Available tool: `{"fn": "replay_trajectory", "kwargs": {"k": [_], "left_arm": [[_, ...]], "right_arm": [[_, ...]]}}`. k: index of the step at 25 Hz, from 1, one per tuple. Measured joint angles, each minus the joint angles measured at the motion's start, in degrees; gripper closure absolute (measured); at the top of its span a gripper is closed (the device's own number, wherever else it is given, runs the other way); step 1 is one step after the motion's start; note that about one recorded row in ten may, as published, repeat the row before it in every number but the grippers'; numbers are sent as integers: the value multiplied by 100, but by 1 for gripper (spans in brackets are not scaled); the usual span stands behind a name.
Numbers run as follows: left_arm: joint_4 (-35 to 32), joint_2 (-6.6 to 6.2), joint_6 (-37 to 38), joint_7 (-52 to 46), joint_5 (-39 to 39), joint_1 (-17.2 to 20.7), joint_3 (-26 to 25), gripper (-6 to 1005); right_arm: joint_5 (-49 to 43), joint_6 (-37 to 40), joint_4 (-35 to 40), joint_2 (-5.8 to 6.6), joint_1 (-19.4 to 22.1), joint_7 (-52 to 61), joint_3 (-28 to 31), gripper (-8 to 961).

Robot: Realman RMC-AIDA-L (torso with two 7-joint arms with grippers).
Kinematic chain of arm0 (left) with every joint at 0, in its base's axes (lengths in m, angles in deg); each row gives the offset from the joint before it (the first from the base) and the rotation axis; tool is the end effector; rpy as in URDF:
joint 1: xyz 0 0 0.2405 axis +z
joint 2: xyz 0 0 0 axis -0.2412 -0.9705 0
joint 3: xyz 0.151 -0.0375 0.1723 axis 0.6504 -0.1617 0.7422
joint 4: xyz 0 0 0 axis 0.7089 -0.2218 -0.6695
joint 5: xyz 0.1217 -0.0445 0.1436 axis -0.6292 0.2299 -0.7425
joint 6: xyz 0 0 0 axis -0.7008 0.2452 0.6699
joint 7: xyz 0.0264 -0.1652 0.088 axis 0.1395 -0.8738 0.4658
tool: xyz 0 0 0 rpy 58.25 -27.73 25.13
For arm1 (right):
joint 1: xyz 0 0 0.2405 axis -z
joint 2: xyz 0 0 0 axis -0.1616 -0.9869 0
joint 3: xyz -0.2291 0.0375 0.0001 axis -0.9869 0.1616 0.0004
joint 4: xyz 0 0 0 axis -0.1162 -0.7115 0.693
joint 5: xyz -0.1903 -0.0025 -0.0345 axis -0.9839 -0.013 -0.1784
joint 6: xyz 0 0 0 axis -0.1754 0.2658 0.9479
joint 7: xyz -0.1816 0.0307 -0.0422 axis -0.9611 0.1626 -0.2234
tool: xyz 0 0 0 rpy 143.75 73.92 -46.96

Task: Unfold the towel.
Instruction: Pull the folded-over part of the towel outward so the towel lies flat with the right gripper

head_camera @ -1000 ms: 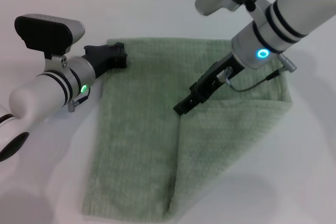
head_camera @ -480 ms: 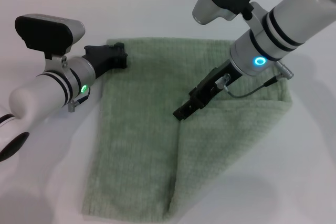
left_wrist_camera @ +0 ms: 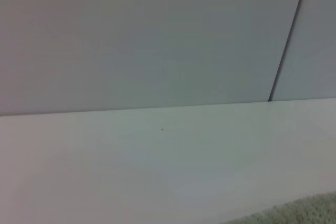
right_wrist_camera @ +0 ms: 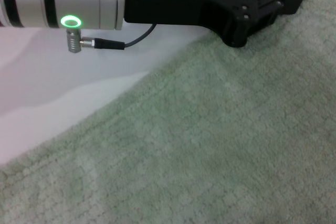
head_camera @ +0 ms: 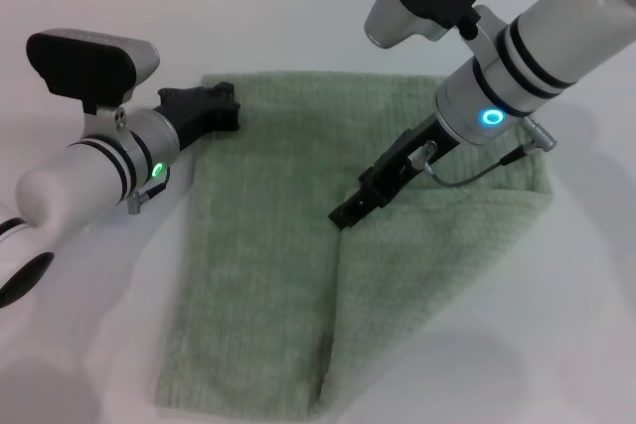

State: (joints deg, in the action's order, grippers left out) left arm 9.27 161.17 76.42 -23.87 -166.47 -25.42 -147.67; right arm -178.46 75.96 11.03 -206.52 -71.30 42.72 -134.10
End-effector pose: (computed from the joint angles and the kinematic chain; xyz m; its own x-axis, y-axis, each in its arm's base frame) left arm -0.2646 0.4121 -0.0893 0.6851 0.4501 0.5728 0.7249 -0.3432 -0.5973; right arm 0.1444 0.3648 -0.1247 0.8192 -0.5390 0.1958 -0.5172 -0.8419 -0.1537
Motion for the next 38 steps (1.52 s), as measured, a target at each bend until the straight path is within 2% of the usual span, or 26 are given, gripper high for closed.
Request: {"fn": "replay_trajectory", "kwargs": {"k": [19, 29, 34, 38], "left_arm": [[0, 0, 22, -1, 0, 1, 0, 1001], [0, 0, 22, -1, -1, 1, 0, 1001], [0, 0, 17, -1, -1, 1, 0, 1001], [0, 0, 14, -1, 0, 1, 0, 1001]], "right_arm": [[-182, -18, -6, -45, -18, 74, 11, 322], [-202, -14, -9, -44, -28, 79, 14, 530], [-202, -7, -9, -44, -31, 79, 14, 586], [-206, 2, -9, -44, -35, 79, 10, 592]]}}
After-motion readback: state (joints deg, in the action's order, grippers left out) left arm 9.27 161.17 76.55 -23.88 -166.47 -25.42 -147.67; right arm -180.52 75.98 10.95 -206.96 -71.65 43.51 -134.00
